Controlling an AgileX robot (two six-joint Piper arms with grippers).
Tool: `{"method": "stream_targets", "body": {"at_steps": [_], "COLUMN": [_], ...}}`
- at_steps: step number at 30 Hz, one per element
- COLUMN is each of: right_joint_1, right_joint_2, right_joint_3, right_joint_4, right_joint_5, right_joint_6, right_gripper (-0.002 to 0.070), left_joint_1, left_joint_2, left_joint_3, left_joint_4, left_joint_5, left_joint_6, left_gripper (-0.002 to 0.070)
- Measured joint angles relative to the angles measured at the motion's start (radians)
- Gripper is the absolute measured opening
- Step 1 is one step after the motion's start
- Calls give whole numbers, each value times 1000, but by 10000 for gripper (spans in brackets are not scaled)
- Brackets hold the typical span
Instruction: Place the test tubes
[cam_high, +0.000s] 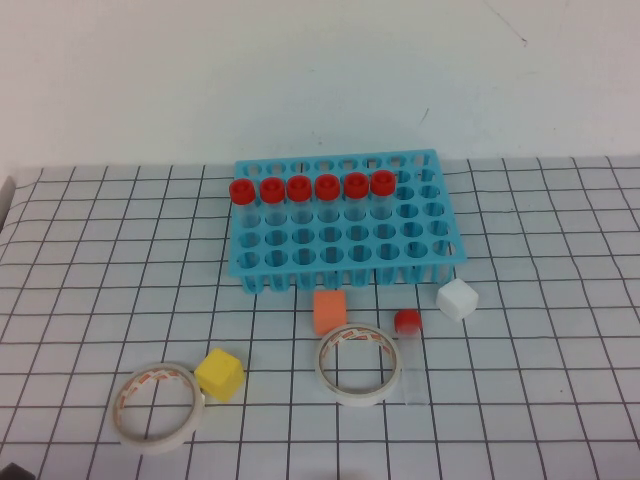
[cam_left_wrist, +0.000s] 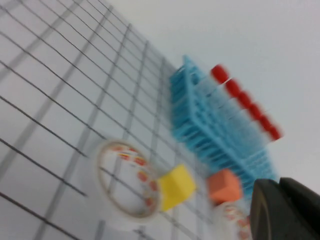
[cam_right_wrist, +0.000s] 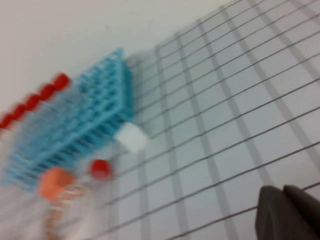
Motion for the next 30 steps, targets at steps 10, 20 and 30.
{"method": "stream_targets", "body": {"at_steps": [10, 20, 30], "right_joint_1": [0, 0, 0], "right_joint_2": [0, 0, 0], "right_joint_3": [5, 5, 5], "right_joint_4": [421, 488, 488], "right_joint_5": [-176, -228, -228], "right_joint_6": [12, -37, -179], "right_gripper": [-1, -1, -1], "left_joint_1": [0, 0, -2], "left_joint_2": [0, 45, 627], "left_joint_3": [0, -44, -639], "left_joint_4": [-153, -152, 39], "left_joint_5": [-149, -150, 522], "left_joint_6": [-25, 195, 776], "left_gripper": [-3, -3, -3]}}
